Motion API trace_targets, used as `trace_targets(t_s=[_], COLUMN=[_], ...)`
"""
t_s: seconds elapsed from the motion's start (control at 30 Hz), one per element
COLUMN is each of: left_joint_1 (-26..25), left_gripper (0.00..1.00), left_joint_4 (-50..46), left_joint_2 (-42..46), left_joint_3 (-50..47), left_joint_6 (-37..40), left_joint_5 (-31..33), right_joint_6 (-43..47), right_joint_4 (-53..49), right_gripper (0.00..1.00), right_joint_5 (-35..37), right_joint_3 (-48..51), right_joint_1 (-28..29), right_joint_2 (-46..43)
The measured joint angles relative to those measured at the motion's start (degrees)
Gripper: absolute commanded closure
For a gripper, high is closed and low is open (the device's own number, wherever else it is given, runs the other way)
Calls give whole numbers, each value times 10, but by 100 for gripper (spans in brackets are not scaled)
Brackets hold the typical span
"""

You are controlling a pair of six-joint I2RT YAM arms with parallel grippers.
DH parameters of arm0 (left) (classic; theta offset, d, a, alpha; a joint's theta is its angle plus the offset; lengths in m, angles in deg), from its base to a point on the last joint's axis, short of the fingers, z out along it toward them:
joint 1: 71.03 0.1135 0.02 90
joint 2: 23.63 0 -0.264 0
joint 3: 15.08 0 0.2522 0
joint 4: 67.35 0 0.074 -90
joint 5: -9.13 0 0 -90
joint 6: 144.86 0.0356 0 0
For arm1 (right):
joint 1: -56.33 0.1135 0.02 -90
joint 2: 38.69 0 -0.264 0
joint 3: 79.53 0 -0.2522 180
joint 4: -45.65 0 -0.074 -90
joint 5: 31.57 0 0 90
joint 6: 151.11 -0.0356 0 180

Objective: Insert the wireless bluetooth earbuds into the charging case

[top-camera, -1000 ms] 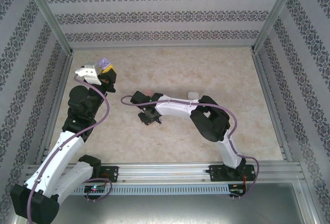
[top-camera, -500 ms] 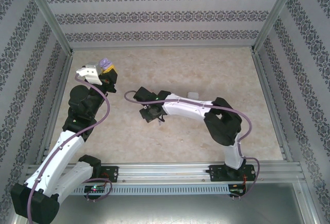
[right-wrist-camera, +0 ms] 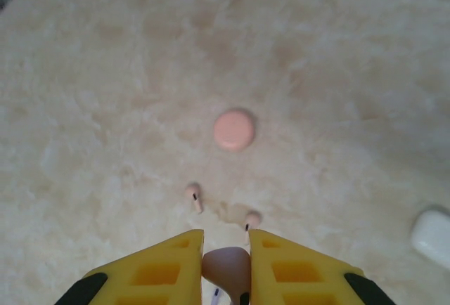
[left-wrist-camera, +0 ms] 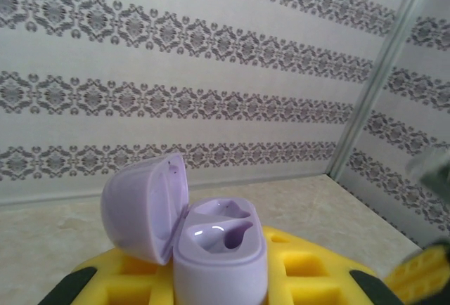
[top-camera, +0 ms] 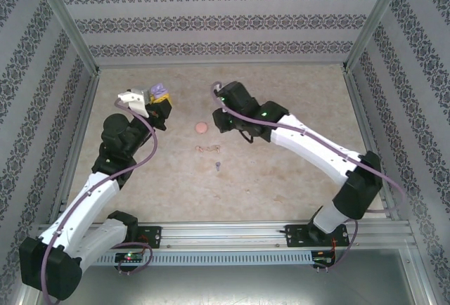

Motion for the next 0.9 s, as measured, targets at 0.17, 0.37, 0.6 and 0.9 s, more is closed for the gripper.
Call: trace_targets(t_s=[0.17, 0.37, 0.6, 0.9], left_joint_1=[-24, -76, -130, -159], left_gripper=[100, 100, 100, 100], left_joint_4=[51, 108, 177, 257], left_joint_2=[-16, -47, -90, -140], left_joint_3=[-43, -64, -73, -73], left_joint_6=[25, 79, 146, 202], left_joint_5=[-40, -95, -111, -73], right_joint_6=[11, 24, 26, 24], right_joint_4=[0, 12, 70, 162], right_gripper=[80, 80, 81, 80], right_joint_5=[0, 0, -2, -28], right_joint_3=[-25, -46, 2, 95], right_joint_1=[-18, -18, -18, -16], right_joint_2=[-39, -79, -143, -201])
